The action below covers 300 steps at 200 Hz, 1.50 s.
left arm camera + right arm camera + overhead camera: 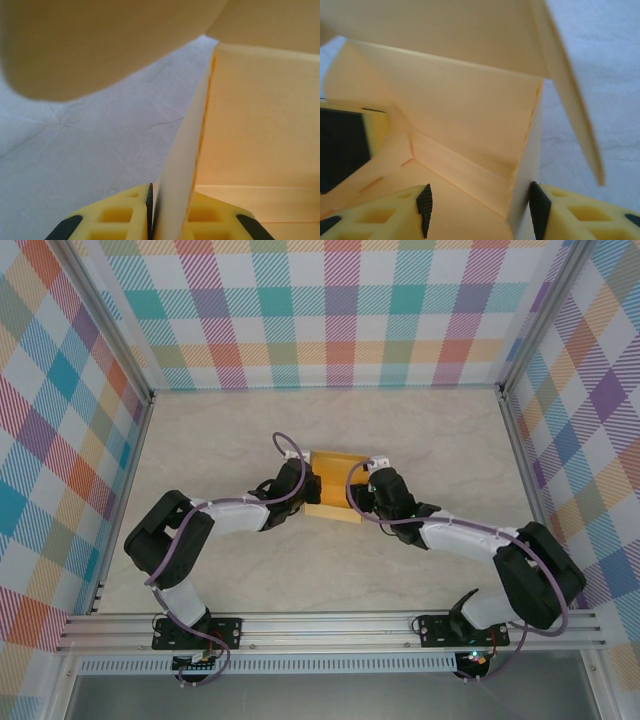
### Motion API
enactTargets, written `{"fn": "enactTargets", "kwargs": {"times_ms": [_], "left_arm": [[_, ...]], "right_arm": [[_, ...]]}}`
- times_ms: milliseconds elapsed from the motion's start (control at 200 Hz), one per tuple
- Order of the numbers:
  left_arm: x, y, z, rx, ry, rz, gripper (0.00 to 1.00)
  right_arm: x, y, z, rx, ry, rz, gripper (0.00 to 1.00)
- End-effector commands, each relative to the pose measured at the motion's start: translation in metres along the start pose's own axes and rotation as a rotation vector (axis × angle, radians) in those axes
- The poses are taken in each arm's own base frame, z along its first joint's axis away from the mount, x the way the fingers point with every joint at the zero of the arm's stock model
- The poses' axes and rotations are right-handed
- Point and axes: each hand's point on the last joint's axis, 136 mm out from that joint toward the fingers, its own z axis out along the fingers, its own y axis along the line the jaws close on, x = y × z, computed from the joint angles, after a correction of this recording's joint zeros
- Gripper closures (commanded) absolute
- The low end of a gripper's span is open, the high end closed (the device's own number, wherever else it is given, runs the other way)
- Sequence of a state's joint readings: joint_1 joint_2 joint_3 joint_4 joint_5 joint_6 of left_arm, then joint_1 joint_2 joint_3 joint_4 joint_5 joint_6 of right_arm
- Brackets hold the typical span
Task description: Fold the paper box
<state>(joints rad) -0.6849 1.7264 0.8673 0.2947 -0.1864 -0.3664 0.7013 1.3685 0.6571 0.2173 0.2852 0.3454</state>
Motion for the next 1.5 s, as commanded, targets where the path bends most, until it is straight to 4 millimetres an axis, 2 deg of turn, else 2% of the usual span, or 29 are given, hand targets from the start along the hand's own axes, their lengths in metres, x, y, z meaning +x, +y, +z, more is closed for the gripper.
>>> {"fn": "enactTargets", "kwargs": {"times_ms": [0,65,145,250,315,480,560,640,730,860,1055,1324,1494], "left_arm": [[0.016,0.003,0.005,-0.027,0.04,0.036,0.85],[0.017,0.004,0.005,-0.03,0.041,0.036,0.86],[0.017,0.005,0.005,-0.036,0.043,0.039,0.86],[0.016,0.005,0.005,-0.04,0.042,0.041,0.86],[0.016,0.006,0.005,-0.042,0.042,0.043,0.86],[0.015,0.006,0.004,-0.043,0.039,0.051,0.86],[0.014,0.005,0.004,-0.043,0.035,0.06,0.87],[0.012,0.004,0.004,-0.033,0.024,0.077,0.86],[0.009,-0.001,0.004,-0.006,0.008,0.104,0.86],[0.008,-0.006,0.004,0.026,-0.001,0.14,0.86],[0.009,-0.004,0.006,0.021,-0.003,0.139,0.86],[0.009,-0.004,0.009,0.02,-0.003,0.135,0.86],[0.008,-0.001,0.012,0.025,-0.005,0.135,0.85]], "right_arm": [[0.0,0.003,-0.021,-0.029,0.016,0.076,0.39],[0.001,-0.005,-0.032,-0.001,0.021,0.115,0.33],[0.009,-0.031,-0.047,0.117,0.062,0.236,0.21],[0.01,-0.041,-0.06,0.12,0.091,0.31,0.19],[0.005,-0.049,-0.07,0.128,0.092,0.416,0.2],[-0.017,-0.075,-0.085,0.116,0.142,0.868,0.26],[-0.025,-0.084,-0.08,0.053,0.214,1.124,0.18],[-0.036,-0.087,-0.068,-0.066,0.26,1.334,0.16],[-0.046,-0.083,-0.052,-0.164,0.378,1.49,0.14],[-0.052,-0.063,-0.026,-0.22,0.635,1.554,0.08],[-0.054,-0.041,-0.001,-0.229,0.715,1.609,0.12],[-0.017,-0.01,0.011,-0.155,0.839,1.619,0.19],[-0.002,-0.007,0.015,-0.119,0.852,1.587,0.34]]}}
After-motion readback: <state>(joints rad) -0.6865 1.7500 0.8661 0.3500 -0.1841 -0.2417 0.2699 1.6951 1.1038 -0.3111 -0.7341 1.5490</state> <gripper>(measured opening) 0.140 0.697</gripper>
